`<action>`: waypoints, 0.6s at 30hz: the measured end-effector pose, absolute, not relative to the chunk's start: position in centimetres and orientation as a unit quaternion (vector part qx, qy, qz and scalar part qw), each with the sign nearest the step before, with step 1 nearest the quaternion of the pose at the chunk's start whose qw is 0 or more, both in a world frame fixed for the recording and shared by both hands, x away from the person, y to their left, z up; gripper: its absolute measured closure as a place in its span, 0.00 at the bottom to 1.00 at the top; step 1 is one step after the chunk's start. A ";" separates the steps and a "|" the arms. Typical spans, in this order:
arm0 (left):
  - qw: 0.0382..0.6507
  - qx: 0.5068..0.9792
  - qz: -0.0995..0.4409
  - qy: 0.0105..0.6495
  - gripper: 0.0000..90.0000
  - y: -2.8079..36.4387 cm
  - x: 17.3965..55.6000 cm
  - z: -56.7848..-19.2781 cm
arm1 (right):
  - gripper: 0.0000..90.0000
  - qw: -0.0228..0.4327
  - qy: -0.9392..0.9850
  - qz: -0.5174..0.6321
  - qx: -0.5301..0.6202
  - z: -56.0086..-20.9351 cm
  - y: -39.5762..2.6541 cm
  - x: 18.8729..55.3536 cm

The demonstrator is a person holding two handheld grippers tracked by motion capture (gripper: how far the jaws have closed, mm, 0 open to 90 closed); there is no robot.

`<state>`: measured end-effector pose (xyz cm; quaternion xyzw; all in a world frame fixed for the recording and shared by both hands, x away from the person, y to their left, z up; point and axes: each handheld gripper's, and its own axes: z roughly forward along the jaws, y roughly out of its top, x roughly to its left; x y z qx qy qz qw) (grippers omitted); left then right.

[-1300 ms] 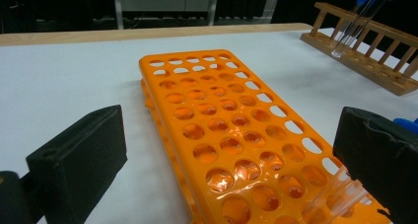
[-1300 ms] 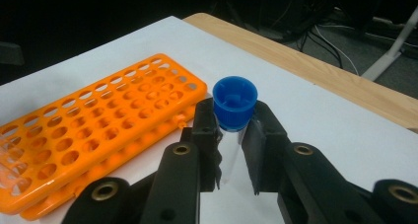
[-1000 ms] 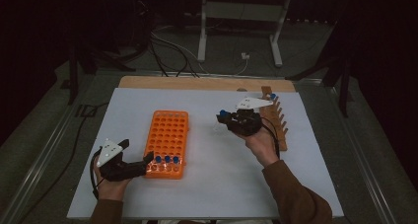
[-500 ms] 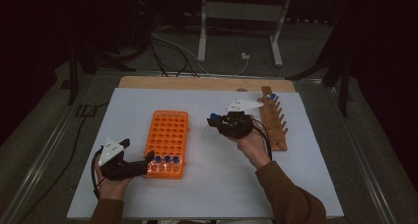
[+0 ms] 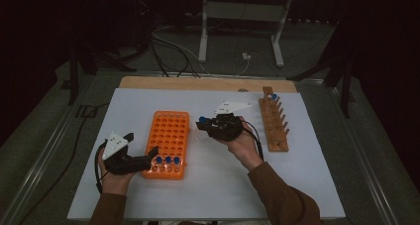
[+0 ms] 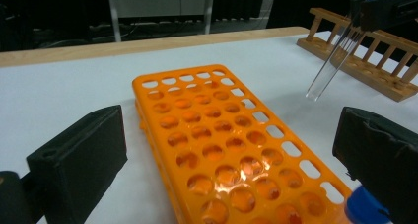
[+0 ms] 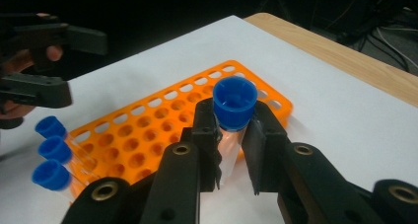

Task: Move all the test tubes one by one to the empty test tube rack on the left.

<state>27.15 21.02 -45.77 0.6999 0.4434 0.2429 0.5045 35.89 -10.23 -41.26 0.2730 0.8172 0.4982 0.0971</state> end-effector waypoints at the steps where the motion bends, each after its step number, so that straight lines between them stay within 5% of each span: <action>1: 0.506 0.701 0.241 0.441 0.01 21.0 27.3 -45.7 | 0.85 0.095 0.818 0.498 0.271 -41.2 -9.9 35.8; 13: 0.513 0.721 0.224 0.408 0.10 19.5 28.7 -44.9 | 0.85 0.073 0.827 0.496 0.254 -41.7 -6.3 35.6; 18: 0.512 0.735 0.217 0.388 0.22 18.5 29.3 -44.7 | 0.85 0.069 0.828 0.498 0.249 -41.5 -5.0 35.6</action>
